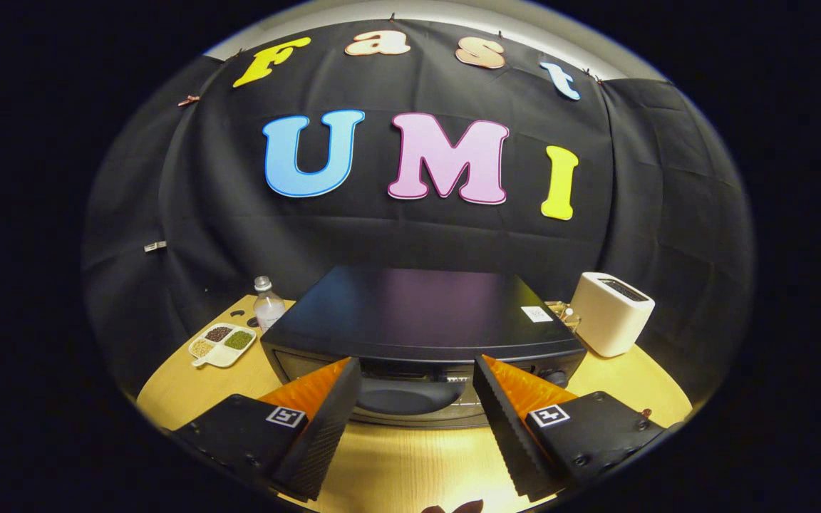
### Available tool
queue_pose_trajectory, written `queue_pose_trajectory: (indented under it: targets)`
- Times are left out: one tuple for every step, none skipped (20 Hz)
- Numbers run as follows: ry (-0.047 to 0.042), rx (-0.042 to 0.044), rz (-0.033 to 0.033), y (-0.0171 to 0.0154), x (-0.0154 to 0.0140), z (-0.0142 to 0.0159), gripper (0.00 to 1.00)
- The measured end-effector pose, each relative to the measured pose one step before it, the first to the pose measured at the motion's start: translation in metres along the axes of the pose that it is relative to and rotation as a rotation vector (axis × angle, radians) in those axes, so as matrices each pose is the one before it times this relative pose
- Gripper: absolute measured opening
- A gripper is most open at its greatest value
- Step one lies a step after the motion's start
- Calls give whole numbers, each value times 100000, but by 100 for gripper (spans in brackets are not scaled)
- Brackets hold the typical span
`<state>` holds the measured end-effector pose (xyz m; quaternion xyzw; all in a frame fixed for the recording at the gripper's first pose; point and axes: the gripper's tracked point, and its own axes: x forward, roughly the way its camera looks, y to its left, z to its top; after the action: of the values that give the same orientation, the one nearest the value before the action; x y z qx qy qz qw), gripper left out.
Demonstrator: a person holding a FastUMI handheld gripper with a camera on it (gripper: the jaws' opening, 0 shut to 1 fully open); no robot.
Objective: Open the toaster oven, put the food inside, and close the toaster oven door.
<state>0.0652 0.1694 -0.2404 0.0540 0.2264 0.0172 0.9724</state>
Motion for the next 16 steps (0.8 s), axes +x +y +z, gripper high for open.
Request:
queue_pose_trajectory:
  targets:
    - [1239,-54,-308,152,251,-418,98]
    - [1430,626,-641,40,312,-363,98]
    - [1705,1542,-70,104,278,-446,98]
    - [-848,2991,-307,36,221,279,98]
    - [313,1807,-929,-136,349,99,98]
    - [397,1253,-834,5,164,126,97]
    - [248,518,-545,30,145,108,98]
    - [447,152,265,182,24,-75,98]
    - [-423,-795,210,233,-43,50,98]
    - [311,-1263,474,203,30,-37,99]
    - [-521,-735,576,238,-75,-2,100]
    - [388,530,155,92,-1,-19,100]
    - [9,266,-258,-36,-5,-3,100]
    - [326,-701,20,-73,193,-72,100]
    - [-7,-227,245,-111,279,-62,100]
    - [947,110,1371,-101,163,-163,100]
